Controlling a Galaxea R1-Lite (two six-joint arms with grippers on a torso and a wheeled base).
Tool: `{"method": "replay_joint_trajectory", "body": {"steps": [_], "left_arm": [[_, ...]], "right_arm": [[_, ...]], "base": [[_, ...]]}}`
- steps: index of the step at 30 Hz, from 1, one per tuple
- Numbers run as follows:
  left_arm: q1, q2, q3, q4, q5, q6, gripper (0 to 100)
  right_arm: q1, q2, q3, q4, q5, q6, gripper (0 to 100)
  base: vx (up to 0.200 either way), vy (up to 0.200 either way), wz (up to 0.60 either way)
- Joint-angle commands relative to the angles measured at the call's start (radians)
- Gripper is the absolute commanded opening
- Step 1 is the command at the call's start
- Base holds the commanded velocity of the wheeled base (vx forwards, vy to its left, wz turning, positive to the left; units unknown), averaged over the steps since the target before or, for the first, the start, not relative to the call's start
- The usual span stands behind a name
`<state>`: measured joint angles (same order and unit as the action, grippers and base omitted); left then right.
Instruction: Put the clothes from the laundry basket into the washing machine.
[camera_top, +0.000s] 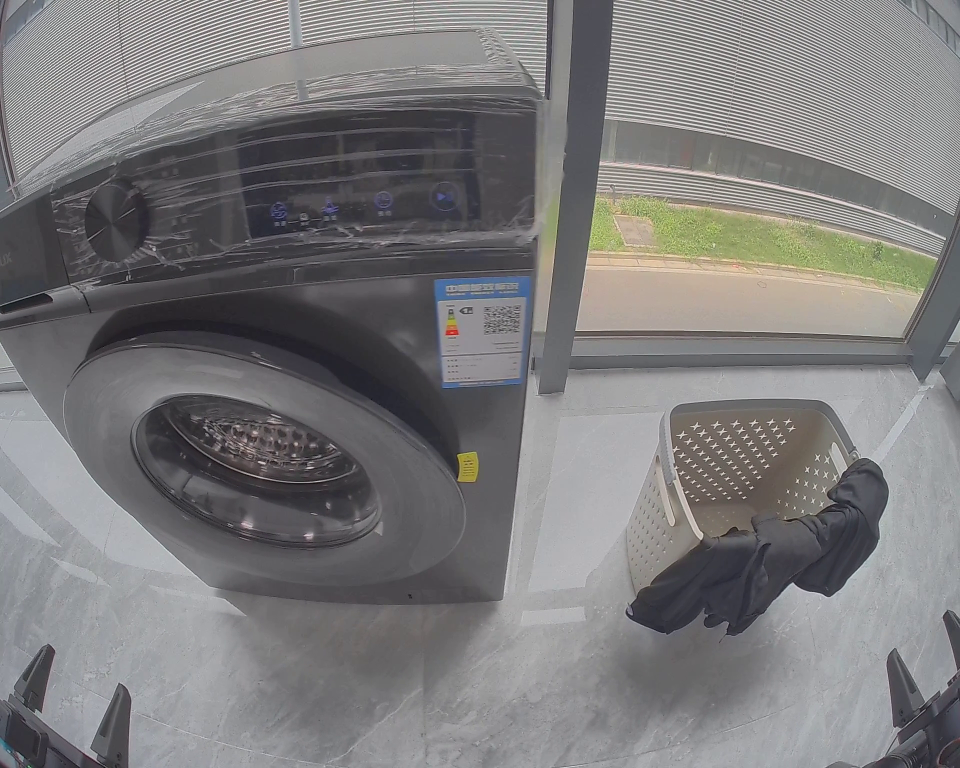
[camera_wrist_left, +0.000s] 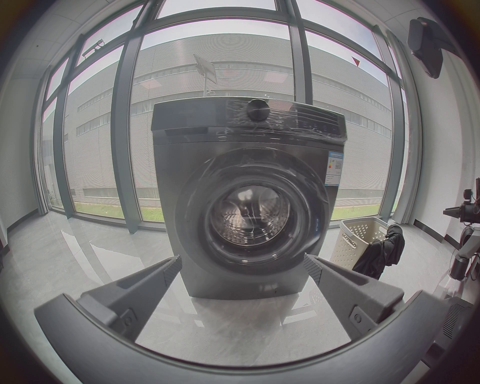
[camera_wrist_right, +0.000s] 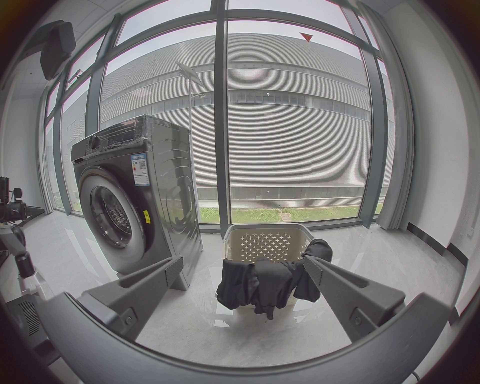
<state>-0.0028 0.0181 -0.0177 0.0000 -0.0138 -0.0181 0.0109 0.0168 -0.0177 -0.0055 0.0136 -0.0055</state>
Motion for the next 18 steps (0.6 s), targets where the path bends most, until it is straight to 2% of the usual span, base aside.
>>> {"method": "replay_joint_trajectory", "body": {"steps": [1, 18], "left_arm": [[0.0, -0.018, 0.018, 0.0, 0.0, 0.0, 100], [0.0, -0.018, 0.016, 0.0, 0.0, 0.0, 100]], "right_arm": [[0.0, -0.009, 0.018, -0.001, 0.0, -0.001, 100], [0.0, -0.009, 0.018, -0.001, 0.0, -0.001, 100]], "base": [[0.0, 0.2, 0.0], [0.0, 0.2, 0.0]]}}
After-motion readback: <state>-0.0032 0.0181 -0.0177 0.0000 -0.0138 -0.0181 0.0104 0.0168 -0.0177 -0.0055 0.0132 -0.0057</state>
